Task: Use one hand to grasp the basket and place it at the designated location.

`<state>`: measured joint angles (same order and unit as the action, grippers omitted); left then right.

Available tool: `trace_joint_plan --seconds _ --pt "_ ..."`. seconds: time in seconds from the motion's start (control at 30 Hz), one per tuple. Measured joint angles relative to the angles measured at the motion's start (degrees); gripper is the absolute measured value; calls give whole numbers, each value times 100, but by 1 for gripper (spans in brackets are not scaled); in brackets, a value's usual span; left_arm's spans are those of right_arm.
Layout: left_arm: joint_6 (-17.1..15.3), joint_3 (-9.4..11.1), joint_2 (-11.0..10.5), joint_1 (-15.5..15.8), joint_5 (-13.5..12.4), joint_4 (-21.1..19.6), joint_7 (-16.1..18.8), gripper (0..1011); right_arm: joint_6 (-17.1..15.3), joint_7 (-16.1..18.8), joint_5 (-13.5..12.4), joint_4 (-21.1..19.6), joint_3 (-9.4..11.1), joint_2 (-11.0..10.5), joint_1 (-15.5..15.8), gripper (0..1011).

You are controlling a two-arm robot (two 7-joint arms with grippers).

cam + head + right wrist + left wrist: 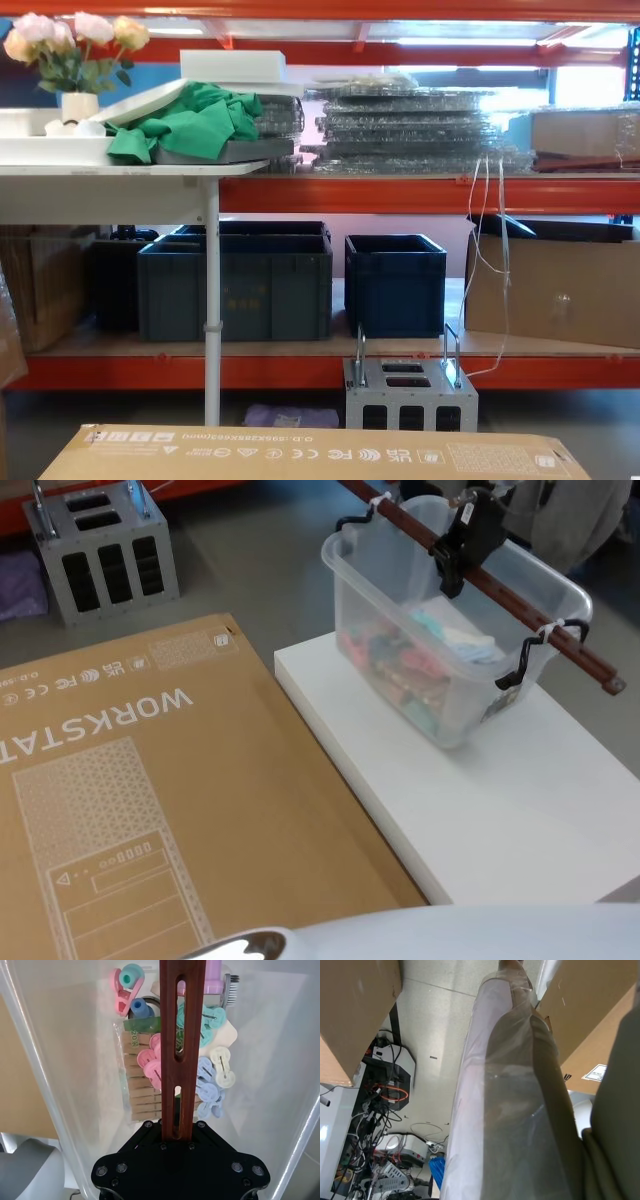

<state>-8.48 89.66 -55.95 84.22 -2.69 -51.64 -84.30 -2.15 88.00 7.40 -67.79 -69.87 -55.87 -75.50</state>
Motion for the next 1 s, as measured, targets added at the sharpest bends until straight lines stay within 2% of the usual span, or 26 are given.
trace_joint_plan --seconds 0.5,1.0 --pt "0 0 0 0 0 0 0 0 -236 91 128 288 47 119 227 0" --pt "0 0 0 0 0 -1 0 0 -169 188 234 577 82 258 410 0"
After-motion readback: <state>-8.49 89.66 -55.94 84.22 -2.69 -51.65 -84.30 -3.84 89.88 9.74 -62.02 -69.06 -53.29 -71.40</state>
